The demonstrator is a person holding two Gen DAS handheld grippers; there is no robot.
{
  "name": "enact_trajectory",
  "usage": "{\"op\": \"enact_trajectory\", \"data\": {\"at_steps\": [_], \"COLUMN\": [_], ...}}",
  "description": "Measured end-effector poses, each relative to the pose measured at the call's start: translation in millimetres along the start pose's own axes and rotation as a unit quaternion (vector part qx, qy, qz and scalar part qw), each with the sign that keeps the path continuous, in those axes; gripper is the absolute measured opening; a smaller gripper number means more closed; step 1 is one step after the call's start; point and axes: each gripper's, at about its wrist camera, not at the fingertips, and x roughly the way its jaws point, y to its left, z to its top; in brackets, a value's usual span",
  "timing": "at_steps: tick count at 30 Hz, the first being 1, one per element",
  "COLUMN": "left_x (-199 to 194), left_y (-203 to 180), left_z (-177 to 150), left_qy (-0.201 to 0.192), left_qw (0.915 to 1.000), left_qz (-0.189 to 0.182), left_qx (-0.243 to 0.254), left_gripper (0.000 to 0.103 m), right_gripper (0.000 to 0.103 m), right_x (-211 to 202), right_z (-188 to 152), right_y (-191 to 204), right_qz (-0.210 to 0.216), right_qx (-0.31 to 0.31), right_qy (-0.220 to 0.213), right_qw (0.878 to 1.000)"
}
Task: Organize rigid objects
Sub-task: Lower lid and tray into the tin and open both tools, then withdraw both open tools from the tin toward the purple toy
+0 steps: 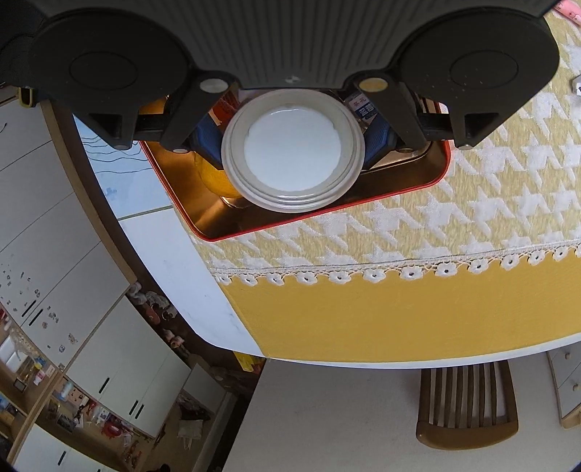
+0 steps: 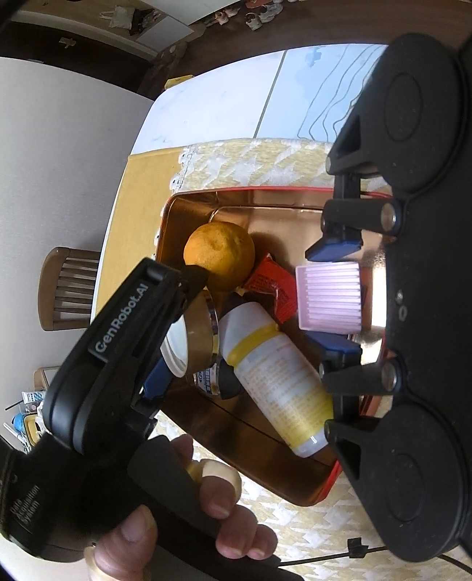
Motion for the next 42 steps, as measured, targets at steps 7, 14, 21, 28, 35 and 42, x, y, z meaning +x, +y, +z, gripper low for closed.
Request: {"op": "enact_trajectory", "data": {"at_steps": [7,14,21,28,35,42], "left_x": [-6.3,-21.1,-42.4,-73.0,-105.1,-131.1], "left_y": [-0.7,-1.1,-9.4,-12.6,-17.4,-10.0], "left_z": [-4.5,-8.6,-20.4,-31.1,-47.3,-64.7], "left_qy": [-0.004,-0.013,-0.031,-0.056,-0.079,-0.093], "left_qw": [0.9998,0.9995,0.9977,0.9945,0.9891,0.9869], "left_qz": [0.012,0.007,0.005,0.0,-0.008,-0.014], "left_qx": [0.014,0.027,0.061,0.089,0.124,0.131], "left_gripper": [0.077,0.078,0.078,0.078,0.078,0.078], "right_gripper": [0.053,0.064,0.072,0.08,0.087,0.095], "right_x": [-4.1,-16.5,-34.5,-47.6,-62.3,-77.6], "right_z": [1.0,1.5,0.7,2.3,0.5,-0.3], "right_y": [-4.1,-7.4,-9.6,0.3,9.4,21.3], "right_qz": [0.004,0.005,0.005,0.007,0.008,0.012], "right_qx": [0.02,0.041,0.058,0.069,0.076,0.088], "right_qy": [-0.006,-0.021,-0.035,-0.051,-0.067,-0.084], "right_qw": [1.0,0.999,0.998,0.996,0.995,0.993]}}
